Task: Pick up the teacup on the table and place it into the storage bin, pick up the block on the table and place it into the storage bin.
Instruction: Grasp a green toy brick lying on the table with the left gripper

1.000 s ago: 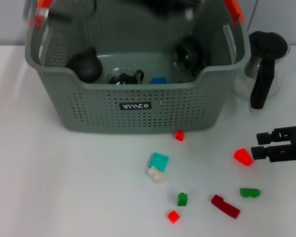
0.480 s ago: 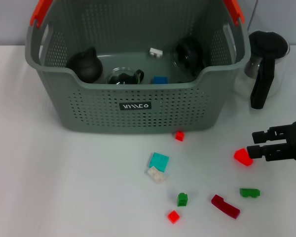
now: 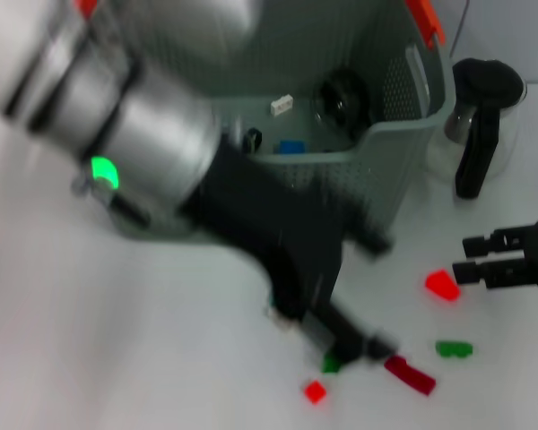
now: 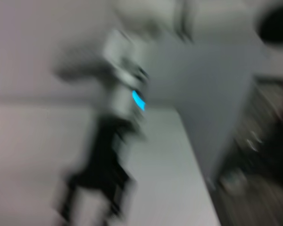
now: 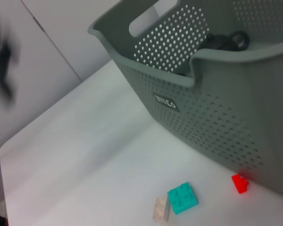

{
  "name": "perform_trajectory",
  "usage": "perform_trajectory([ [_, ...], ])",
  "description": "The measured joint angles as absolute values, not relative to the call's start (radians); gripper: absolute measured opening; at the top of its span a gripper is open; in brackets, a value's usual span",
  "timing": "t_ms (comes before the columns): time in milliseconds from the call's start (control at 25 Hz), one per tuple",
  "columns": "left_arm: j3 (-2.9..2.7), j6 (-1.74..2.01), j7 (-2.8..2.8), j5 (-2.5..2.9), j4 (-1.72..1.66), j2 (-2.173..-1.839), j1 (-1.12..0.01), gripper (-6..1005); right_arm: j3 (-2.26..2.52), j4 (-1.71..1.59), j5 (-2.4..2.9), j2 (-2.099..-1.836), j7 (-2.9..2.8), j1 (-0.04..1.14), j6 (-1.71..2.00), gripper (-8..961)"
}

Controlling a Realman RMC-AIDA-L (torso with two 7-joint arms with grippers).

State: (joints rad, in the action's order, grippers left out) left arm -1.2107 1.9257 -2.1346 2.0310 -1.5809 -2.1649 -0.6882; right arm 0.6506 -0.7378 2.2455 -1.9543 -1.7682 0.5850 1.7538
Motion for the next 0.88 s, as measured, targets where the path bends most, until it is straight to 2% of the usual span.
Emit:
perform_trajectory([
  [120,-1.386,1.895,-2.137,2.103,-1.571,-2.165,-0.615,877,0.651,-0.738,2.245,-1.956,-1.768,0.586,1.754,685],
  [280,-1.544,1.826,-2.139,2.233,-1.521,-2.169,-0.591,949,0.656,-0.737,2.246,-1.961,-1.768,0.589,1.753,685],
  [880,-1.790,1.475,-2.171,2.477,-1.415,-2.174,-0.602,926,0.659,-0.728,2.247,-1.964,-1.771,0.581,1.753,686],
])
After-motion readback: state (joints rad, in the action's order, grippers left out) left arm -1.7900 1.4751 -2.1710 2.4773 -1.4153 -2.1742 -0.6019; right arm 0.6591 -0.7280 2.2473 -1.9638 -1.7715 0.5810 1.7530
